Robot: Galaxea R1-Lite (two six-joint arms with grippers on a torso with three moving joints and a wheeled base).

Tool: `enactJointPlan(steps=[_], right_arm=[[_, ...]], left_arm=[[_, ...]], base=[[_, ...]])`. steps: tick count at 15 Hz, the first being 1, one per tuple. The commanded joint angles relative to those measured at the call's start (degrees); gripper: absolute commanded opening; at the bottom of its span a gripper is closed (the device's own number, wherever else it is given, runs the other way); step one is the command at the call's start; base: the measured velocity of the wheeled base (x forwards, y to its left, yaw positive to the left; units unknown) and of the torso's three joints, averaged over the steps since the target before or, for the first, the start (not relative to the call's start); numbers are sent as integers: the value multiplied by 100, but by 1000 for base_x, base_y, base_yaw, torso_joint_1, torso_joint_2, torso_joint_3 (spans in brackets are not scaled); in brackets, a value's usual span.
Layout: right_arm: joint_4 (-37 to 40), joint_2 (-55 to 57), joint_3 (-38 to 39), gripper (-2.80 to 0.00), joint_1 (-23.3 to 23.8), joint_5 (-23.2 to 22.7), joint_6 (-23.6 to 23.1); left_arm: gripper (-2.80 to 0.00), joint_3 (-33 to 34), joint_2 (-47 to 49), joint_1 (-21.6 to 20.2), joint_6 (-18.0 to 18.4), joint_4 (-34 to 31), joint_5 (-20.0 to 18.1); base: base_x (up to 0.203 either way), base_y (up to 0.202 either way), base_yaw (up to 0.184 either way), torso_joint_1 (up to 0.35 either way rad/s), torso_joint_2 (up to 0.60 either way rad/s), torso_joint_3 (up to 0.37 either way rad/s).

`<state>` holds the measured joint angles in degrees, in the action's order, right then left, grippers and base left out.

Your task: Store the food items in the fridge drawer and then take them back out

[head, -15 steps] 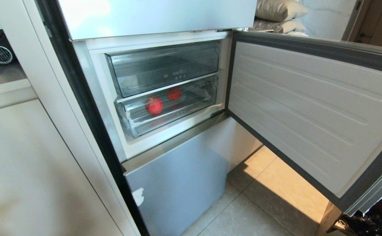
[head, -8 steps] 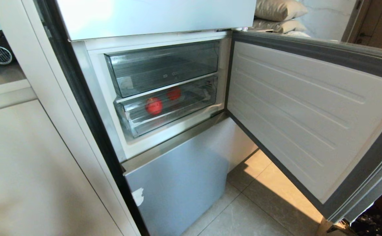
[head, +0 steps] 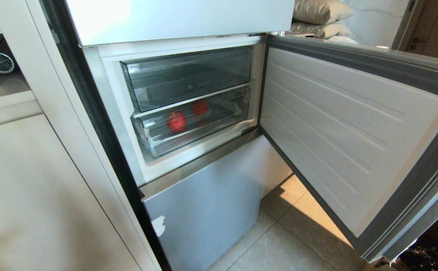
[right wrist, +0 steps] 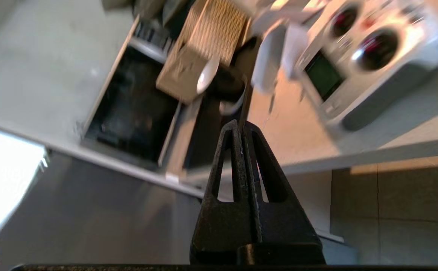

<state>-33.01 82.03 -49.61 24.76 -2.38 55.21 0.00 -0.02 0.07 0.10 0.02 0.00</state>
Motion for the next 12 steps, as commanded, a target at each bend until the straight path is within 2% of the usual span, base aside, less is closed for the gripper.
enactJointPlan(steps=[1, 4, 9, 12], right_arm=[[-434, 556, 64, -280, -1019, 366, -305], [-692, 851, -62, -280, -1950, 776, -660], [-726, 944, -127, -280, -3307, 1084, -825], [-752, 1277, -335, -280, -4231, 1185, -1141]], left_arm=[[-280, 0, 2, 1, -1, -2, 0], [-280, 0, 2, 1, -1, 4, 0], [-280, 0, 2, 1, -1, 6, 0], [-280, 0, 2, 1, -1, 3, 0]], base=[[0, 0, 0, 0, 0, 0], [0, 0, 0, 0, 0, 0], [0, 0, 0, 0, 0, 0], [0, 0, 0, 0, 0, 0]])
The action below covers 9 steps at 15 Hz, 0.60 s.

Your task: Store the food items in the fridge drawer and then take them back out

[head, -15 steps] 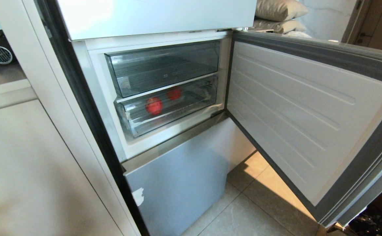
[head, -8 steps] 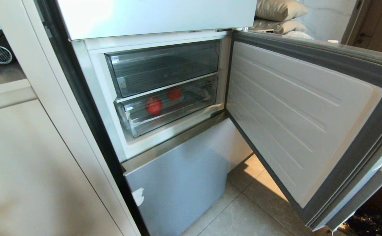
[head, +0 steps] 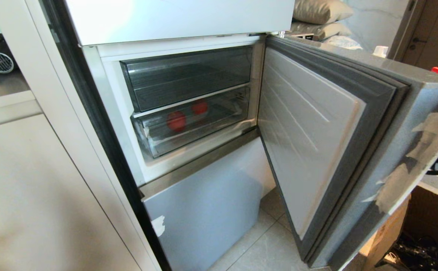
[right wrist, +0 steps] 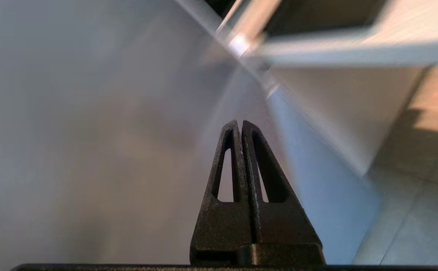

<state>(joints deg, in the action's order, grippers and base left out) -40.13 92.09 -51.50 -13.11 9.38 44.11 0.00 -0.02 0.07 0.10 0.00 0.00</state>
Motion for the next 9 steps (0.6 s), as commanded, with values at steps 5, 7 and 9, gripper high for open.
enactJointPlan(steps=[5, 7, 9], right_arm=[[-504, 1995, -1710, -280, -1460, -205, -447], [-559, 2838, -2641, -280, -1766, -390, -580], [-580, 3709, -3633, -280, -1962, -518, -640]], left_arm=[[-280, 0, 2, -1, -1, 0, 0], [-280, 0, 2, 1, -1, 3, 0], [-280, 0, 2, 1, -1, 9, 0]], base=[[0, 0, 0, 0, 0, 0], [0, 0, 0, 0, 0, 0], [0, 0, 0, 0, 0, 0]])
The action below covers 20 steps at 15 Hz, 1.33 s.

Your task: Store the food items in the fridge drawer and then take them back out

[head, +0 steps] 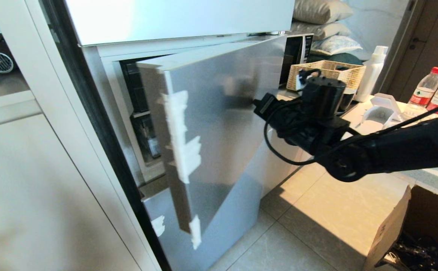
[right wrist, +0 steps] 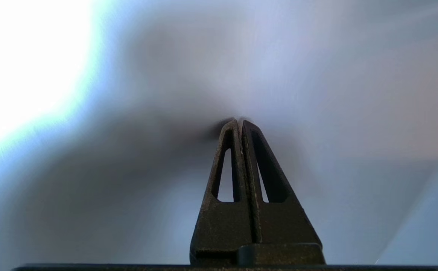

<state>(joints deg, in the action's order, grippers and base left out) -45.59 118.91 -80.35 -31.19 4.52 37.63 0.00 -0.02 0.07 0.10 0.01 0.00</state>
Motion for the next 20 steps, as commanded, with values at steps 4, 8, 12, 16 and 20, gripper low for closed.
enactJointPlan(steps=[4, 8, 12, 16, 20], right_arm=[[-178, 1242, -950, -280, -273, -91, -20], [-629, -471, 1072, -280, -274, -84, -165], [-779, -2837, 3885, -280, -210, 226, -1382], [134, -5453, 5730, -280, 792, 337, -2520], [1825, -8097, 6749, -280, 1924, -173, -3209]], left_arm=[[-280, 0, 2, 1, -1, 0, 0], [-280, 0, 2, -7, -1, 1, 0], [-280, 0, 2, 1, -1, 0, 0], [-280, 0, 2, 1, -1, -1, 0], [-280, 0, 2, 1, -1, 8, 0]], base=[[0, 0, 0, 0, 0, 0], [0, 0, 0, 0, 0, 0], [0, 0, 0, 0, 0, 0], [0, 0, 0, 0, 0, 0], [0, 0, 0, 0, 0, 0]])
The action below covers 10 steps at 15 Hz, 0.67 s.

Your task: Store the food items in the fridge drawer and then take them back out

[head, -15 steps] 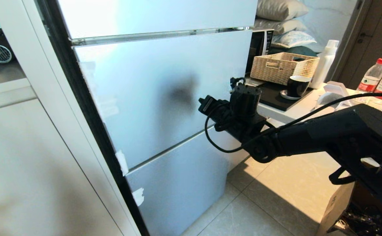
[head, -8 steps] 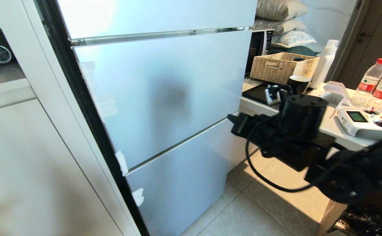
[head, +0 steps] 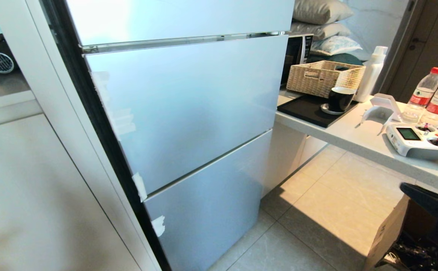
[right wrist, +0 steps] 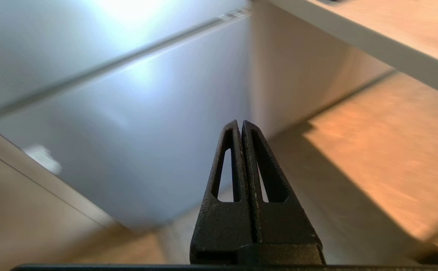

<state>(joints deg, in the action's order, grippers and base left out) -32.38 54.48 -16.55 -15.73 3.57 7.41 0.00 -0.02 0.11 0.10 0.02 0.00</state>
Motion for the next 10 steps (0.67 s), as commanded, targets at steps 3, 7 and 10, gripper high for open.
enactJointPlan(steps=[3, 7, 10], right_arm=[[1462, -3451, 1184, -280, 874, -271, -1058], [3283, -5032, 1543, -280, 1416, -494, -1233], [3266, -5439, 1646, -280, 1525, -532, -1346]], left_arm=[[-280, 0, 2, -2, -1, 6, 0], [-280, 0, 2, -2, -1, 5, 0], [-280, 0, 2, -2, -1, -2, 0]], base=[[0, 0, 0, 0, 0, 0], [0, 0, 0, 0, 0, 0], [0, 0, 0, 0, 0, 0]])
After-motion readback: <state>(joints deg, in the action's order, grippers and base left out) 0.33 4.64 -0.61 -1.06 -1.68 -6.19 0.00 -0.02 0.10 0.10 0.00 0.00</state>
